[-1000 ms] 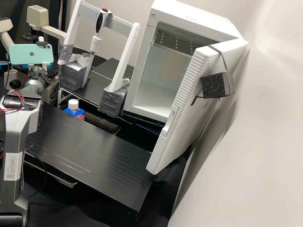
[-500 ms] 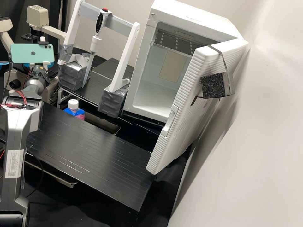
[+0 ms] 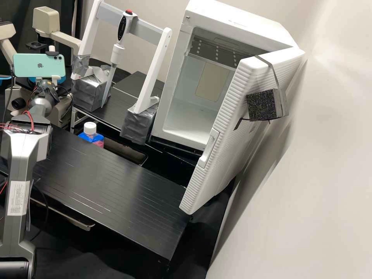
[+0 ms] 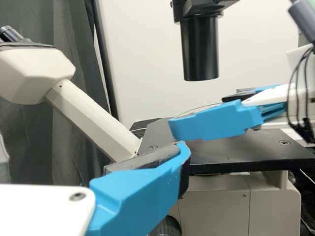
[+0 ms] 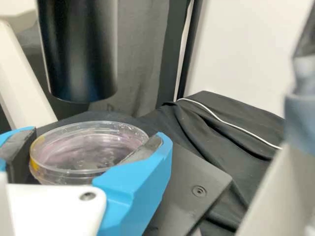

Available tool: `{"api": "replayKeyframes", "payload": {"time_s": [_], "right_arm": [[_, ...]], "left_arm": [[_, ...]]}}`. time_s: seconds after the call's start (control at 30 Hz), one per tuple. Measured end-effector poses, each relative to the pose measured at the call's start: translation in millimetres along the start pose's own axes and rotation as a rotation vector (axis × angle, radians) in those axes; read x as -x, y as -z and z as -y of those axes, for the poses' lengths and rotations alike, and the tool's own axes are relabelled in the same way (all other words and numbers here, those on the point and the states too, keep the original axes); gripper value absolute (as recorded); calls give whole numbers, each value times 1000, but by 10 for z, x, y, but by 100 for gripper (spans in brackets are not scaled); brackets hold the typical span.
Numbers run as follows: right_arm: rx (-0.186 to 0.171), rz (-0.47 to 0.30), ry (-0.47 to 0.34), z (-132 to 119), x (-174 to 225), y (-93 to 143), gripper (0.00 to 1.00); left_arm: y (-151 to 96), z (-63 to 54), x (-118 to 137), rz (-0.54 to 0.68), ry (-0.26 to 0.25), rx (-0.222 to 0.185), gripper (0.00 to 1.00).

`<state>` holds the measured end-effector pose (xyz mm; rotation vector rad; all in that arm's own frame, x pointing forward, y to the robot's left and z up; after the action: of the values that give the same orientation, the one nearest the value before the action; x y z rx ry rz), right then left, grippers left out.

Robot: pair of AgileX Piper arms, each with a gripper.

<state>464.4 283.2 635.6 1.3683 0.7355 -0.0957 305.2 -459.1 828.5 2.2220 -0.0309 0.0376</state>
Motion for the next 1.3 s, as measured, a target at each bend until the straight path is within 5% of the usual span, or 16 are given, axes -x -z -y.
{"api": "replayKeyframes", "payload": {"time_s": [1.3], "right_arm": [[-38,24,-19,-8,-108,-59,0]], "left_arm": [[0,0,0,0,0,0,100]]}}
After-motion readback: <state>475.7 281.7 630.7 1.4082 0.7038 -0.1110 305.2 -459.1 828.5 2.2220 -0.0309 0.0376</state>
